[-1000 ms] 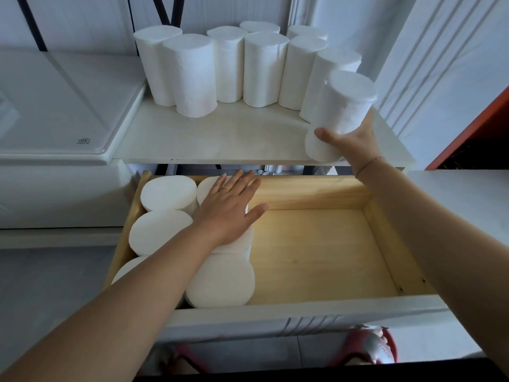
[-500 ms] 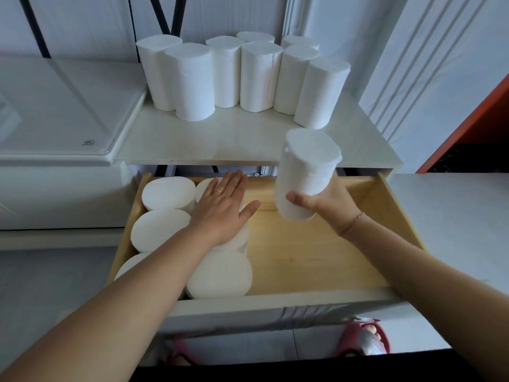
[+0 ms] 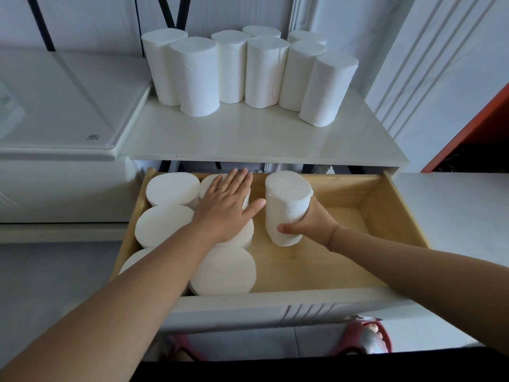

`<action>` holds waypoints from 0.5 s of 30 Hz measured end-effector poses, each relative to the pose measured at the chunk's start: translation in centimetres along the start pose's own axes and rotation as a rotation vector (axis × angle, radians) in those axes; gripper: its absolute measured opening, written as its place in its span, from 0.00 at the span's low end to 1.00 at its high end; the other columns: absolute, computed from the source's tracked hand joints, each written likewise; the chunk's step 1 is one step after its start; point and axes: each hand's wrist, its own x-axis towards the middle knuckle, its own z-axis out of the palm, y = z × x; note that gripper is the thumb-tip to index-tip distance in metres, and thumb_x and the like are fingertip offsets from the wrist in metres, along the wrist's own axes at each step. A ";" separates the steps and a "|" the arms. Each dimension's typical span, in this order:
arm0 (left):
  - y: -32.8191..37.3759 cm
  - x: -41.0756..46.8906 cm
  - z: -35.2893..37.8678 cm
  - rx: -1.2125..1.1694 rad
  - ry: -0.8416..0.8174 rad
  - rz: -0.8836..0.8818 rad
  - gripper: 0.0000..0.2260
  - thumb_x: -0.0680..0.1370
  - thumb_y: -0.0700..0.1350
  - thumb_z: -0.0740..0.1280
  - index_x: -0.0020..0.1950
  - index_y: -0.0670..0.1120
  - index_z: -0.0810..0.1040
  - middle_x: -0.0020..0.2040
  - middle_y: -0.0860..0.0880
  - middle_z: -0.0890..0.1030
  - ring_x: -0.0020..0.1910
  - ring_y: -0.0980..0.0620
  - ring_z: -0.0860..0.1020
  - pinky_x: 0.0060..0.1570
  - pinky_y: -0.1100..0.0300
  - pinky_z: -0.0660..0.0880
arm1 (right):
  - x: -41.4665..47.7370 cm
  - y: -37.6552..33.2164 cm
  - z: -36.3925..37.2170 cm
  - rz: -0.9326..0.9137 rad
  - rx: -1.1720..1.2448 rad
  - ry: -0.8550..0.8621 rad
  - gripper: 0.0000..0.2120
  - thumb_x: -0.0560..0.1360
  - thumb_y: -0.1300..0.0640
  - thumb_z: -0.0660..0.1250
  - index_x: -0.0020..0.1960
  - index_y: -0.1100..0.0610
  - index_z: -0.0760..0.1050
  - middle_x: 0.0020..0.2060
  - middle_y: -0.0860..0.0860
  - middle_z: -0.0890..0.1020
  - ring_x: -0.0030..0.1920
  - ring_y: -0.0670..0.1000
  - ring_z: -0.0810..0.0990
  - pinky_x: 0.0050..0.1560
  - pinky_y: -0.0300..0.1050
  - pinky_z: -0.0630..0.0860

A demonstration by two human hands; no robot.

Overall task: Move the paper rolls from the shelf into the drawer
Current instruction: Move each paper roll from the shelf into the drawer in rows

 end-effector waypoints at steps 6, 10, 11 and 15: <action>-0.1 0.1 0.1 -0.001 0.004 0.004 0.39 0.70 0.68 0.33 0.77 0.49 0.41 0.78 0.53 0.41 0.75 0.57 0.38 0.70 0.58 0.33 | 0.0 0.9 0.4 0.050 -0.065 0.002 0.50 0.60 0.57 0.82 0.74 0.53 0.57 0.65 0.47 0.73 0.66 0.50 0.71 0.65 0.49 0.72; -0.2 0.1 0.1 -0.006 0.003 0.003 0.40 0.69 0.69 0.32 0.77 0.50 0.40 0.78 0.53 0.40 0.75 0.57 0.37 0.71 0.58 0.34 | -0.2 0.6 0.5 0.060 -0.108 -0.041 0.49 0.62 0.58 0.81 0.73 0.52 0.55 0.63 0.46 0.67 0.67 0.51 0.68 0.60 0.44 0.69; -0.2 0.1 0.2 -0.008 0.002 0.002 0.40 0.69 0.69 0.31 0.77 0.50 0.40 0.78 0.53 0.40 0.75 0.57 0.37 0.71 0.58 0.34 | -0.2 0.2 0.2 0.053 -0.124 -0.058 0.50 0.62 0.59 0.81 0.74 0.52 0.54 0.65 0.47 0.66 0.68 0.52 0.66 0.63 0.46 0.69; -0.3 0.2 0.3 -0.011 -0.002 0.004 0.40 0.69 0.69 0.31 0.77 0.50 0.40 0.77 0.53 0.40 0.75 0.58 0.37 0.71 0.58 0.34 | 0.0 -1.7 -2.5 -0.038 -0.270 -0.141 0.54 0.62 0.58 0.81 0.77 0.51 0.49 0.70 0.52 0.65 0.70 0.52 0.65 0.72 0.52 0.65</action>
